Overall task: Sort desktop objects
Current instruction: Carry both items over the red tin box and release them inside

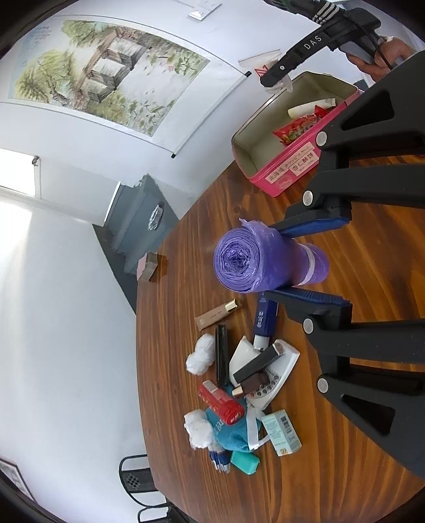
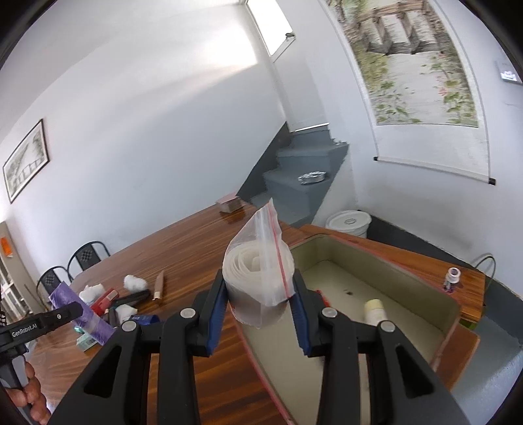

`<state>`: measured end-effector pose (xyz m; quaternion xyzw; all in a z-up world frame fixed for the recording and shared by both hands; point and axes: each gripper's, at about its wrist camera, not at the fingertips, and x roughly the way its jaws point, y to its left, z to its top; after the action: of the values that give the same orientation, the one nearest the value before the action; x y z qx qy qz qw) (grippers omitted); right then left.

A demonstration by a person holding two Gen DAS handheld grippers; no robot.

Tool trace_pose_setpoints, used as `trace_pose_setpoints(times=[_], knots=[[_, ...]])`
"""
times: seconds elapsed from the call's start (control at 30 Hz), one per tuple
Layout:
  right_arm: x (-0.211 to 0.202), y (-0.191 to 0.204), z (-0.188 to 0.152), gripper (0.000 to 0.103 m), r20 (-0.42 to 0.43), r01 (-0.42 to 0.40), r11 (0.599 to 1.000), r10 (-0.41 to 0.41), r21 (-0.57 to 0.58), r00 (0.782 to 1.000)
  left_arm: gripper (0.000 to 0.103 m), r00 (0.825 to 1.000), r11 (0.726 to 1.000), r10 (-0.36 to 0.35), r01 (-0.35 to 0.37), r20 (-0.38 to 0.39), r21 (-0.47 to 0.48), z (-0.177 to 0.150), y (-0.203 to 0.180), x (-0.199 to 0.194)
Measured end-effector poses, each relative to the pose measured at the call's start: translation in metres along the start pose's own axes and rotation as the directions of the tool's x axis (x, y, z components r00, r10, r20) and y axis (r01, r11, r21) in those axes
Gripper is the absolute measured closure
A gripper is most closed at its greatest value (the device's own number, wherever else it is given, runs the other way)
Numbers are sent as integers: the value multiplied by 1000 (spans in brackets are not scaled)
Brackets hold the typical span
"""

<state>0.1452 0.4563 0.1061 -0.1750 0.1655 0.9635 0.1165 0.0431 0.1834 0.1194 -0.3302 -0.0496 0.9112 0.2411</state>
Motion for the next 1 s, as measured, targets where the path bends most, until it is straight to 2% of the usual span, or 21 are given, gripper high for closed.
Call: trace_pose_setpoints(times=[0.4,0.57,0.77,0.8,0.93,1.0], knots=[[-7,-38,-5,63,-14,59,997,-58,46,998,71,998,997,-49,50,-29,64,2,-34,11],[-6,-54,-11,61,-74,66,996,-61,63,995,71,992,986,-110,116,-53,122,4,-70,21],[-8,-62,-17,61,-106,64,997,-59,47,993,70,977,956,-199,210,-76,203,9,-125,30],[-10,-64,-18,59,-107,63,997,-57,50,993,70,975,950,-209,222,-79,219,10,-135,32],[-14,-68,-18,40,-100,73,996,-68,53,993,70,969,938,-227,245,-99,245,12,-158,47],[-16,-69,-19,38,-95,75,996,-70,52,993,70,964,933,-235,259,-121,250,11,-168,57]])
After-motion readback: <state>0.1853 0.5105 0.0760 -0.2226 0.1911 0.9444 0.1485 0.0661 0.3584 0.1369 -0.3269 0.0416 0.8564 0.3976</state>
